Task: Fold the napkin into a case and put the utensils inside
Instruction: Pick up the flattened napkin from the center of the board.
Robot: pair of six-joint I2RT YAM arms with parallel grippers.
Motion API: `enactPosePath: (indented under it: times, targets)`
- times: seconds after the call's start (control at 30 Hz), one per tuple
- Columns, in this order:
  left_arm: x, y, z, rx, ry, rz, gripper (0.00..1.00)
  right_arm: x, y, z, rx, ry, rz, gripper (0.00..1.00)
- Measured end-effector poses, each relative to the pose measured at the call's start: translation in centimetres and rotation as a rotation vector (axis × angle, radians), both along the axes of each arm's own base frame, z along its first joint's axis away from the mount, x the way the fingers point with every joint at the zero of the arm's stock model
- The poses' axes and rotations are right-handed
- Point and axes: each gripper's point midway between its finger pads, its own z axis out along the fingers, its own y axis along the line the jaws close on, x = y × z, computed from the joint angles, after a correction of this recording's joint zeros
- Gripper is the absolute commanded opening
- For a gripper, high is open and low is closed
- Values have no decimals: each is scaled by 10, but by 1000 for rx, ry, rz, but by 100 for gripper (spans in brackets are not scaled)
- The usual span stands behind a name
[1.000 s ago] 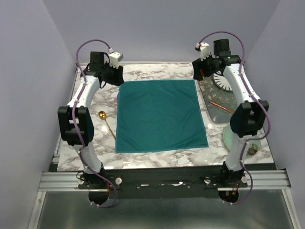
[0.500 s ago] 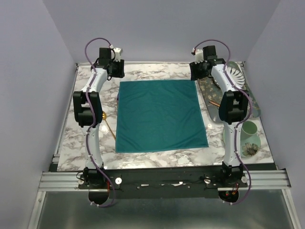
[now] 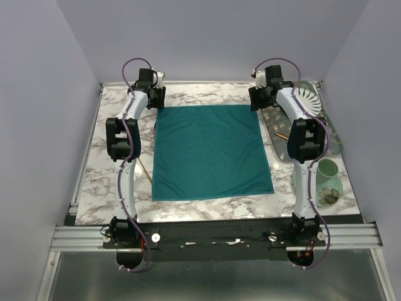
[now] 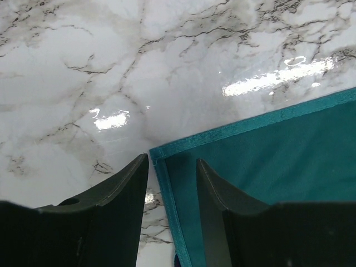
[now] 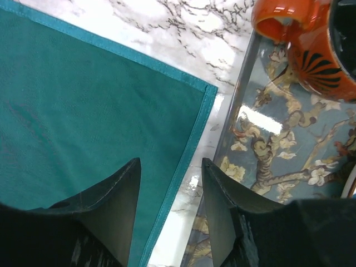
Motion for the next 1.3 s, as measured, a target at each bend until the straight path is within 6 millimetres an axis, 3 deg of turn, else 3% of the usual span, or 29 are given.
enactPosePath:
  times: [0.17, 0.3, 0.37, 0.53, 0.73, 0.9, 1.07, 1.17, 1.23, 1.3]
  targets:
    - [1, 4, -9, 27, 24, 18, 47, -2, 0, -2, 0, 6, 0, 57]
    - [0, 5, -14, 40, 35, 17, 36, -2, 0, 0, 0, 4, 0, 57]
    - [0, 3, -15, 48, 37, 6, 29, -2, 0, 1, 1, 2, 0, 57]
    - [0, 4, -15, 66, 37, -15, 0, -4, 0, 3, 3, 3, 1, 57]
    - [-6, -4, -13, 83, 20, -82, 0, -11, 2, -1, 16, 25, 12, 58]
    - [-49, -20, -1, 105, 15, -226, 0, -20, 1, 4, 34, 41, 18, 61]
    - [-94, -52, 61, 126, -127, -449, 0, -25, -4, 22, 61, 33, 19, 65]
    - [-134, -69, 89, 147, -206, -609, 0, -28, -12, 35, 74, 22, 10, 67]
    - [-160, -78, 95, 162, -224, -726, 0, -29, -16, 43, 84, 17, 7, 68]
    - [-186, -82, 88, 172, -206, -830, 0, -32, -19, 48, 90, 13, 9, 69]
